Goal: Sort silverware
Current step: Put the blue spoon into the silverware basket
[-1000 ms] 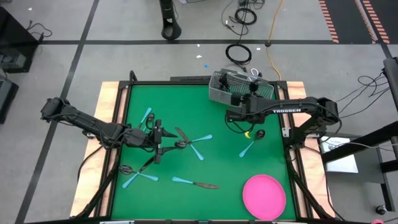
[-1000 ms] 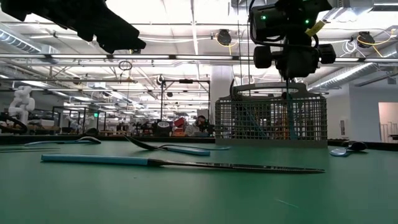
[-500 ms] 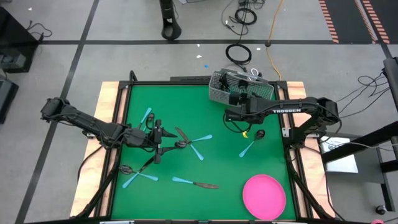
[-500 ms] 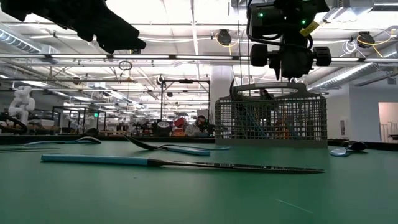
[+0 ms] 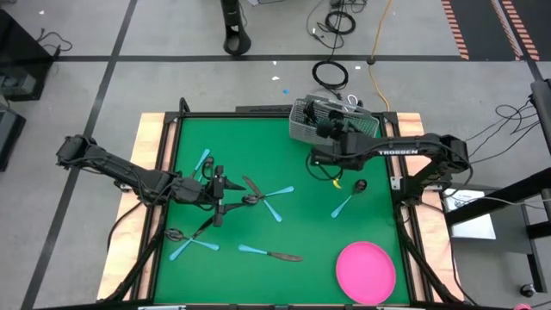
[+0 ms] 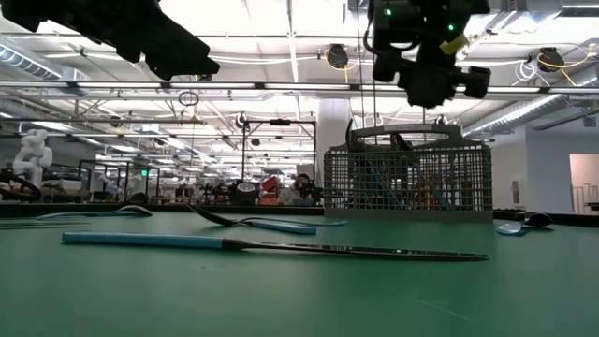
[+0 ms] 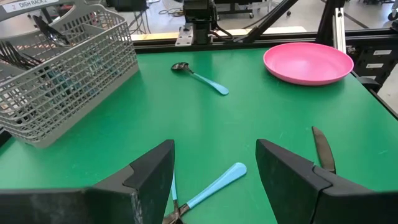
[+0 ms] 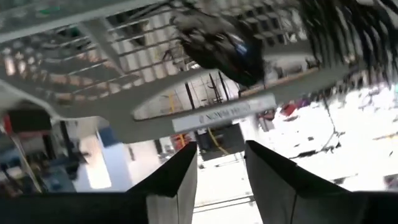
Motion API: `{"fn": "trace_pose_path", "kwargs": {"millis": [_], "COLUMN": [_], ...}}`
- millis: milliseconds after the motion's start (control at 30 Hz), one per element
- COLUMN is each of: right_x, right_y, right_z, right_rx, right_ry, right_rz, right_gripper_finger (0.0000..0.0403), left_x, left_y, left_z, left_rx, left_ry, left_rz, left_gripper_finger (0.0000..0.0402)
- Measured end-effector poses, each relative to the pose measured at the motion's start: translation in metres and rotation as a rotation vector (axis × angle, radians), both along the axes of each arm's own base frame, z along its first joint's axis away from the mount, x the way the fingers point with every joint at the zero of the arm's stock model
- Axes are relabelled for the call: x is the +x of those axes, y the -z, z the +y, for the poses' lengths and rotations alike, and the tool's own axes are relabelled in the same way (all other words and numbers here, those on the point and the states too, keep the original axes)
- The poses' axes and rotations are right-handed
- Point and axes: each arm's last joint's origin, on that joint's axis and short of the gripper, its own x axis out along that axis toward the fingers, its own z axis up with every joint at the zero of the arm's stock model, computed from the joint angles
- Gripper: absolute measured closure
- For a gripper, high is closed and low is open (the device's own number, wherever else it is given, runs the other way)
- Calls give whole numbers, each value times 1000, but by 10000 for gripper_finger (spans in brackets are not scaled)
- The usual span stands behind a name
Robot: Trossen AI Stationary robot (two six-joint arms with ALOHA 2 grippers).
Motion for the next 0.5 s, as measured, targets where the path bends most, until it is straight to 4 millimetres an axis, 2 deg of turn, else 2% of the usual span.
{"fn": "trace_pose_path", "kwargs": {"millis": [167, 300, 500], "right_x": [11, 27, 52], "right_y": [-18, -31, -42], "right_z": [-2, -3, 1], "right_rx": [-26, 21, 236], "right_ry": [57, 127, 205], "right_rz": [-270, -642, -1200], "right_gripper_finger": [279, 280, 280], "left_x": [0, 0, -2], "left_y": [0, 0, 1], "left_z": [0, -2, -2], "left_rx": [-1, -2, -15], "left_ry": [0, 8, 3], "left_rz": [0, 0, 18], "left_gripper_finger": [174, 174, 174]}}
